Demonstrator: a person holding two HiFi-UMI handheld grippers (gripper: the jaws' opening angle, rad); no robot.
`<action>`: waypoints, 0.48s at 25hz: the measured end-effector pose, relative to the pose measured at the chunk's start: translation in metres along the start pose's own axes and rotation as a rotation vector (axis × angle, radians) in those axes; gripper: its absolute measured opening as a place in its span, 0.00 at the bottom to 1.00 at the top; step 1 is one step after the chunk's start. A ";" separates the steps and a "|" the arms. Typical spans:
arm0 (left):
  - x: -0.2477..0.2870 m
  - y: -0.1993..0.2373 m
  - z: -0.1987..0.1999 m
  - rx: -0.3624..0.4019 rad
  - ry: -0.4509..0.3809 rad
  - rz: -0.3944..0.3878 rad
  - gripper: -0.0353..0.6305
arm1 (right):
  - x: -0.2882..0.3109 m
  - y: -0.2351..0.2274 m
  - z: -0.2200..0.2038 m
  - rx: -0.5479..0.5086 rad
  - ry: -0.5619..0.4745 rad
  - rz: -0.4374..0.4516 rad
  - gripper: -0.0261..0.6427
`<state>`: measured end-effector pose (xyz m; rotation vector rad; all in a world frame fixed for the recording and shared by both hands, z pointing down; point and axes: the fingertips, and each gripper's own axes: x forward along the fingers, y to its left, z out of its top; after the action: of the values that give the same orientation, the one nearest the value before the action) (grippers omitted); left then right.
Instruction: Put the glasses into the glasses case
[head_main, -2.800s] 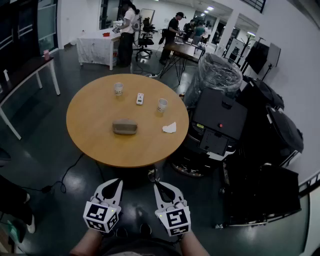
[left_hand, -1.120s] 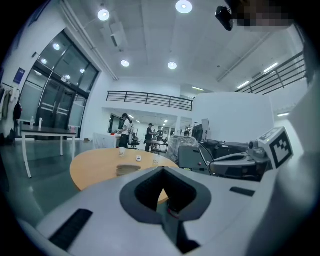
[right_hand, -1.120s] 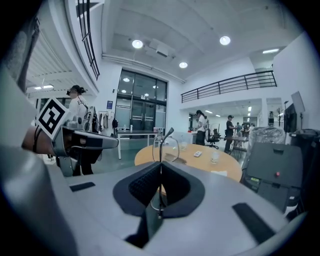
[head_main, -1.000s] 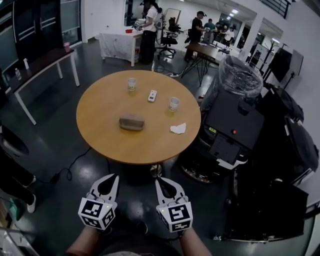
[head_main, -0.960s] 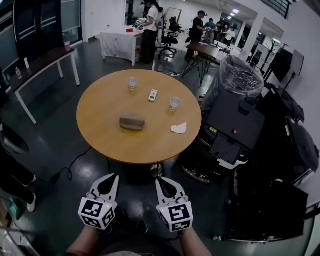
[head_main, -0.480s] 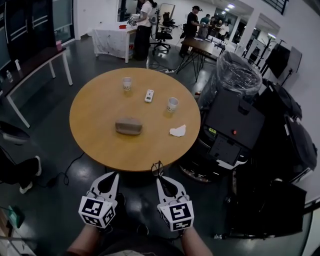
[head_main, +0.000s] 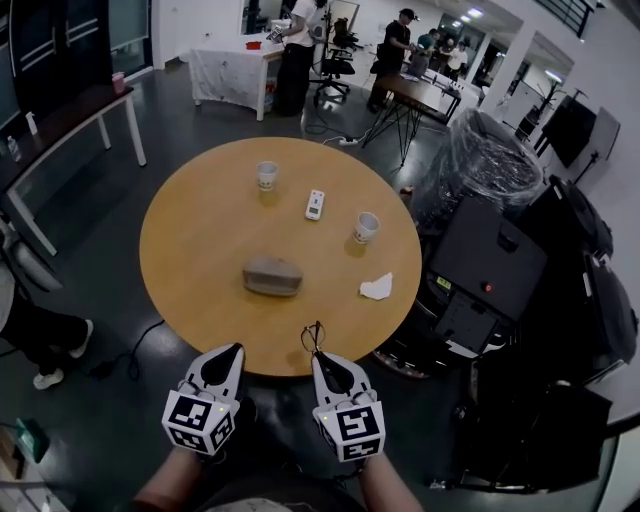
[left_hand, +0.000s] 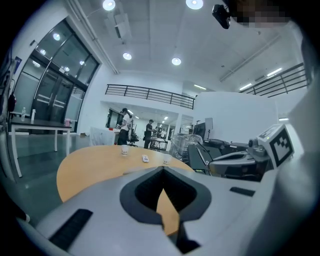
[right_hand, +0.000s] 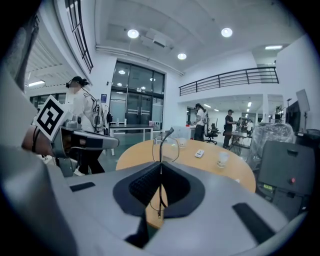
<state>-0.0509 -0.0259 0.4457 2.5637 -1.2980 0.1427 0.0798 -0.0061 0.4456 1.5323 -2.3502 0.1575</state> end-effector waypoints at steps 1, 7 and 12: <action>0.006 0.006 0.003 0.002 0.001 -0.003 0.06 | 0.009 -0.002 0.004 0.001 0.001 -0.002 0.03; 0.041 0.042 0.013 0.004 0.022 -0.031 0.06 | 0.058 -0.010 0.021 0.002 0.021 -0.018 0.03; 0.068 0.061 0.009 0.000 0.061 -0.063 0.06 | 0.089 -0.020 0.022 0.001 0.063 -0.033 0.03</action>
<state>-0.0594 -0.1157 0.4625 2.5764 -1.1947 0.2067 0.0611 -0.0976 0.4528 1.5427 -2.2749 0.1963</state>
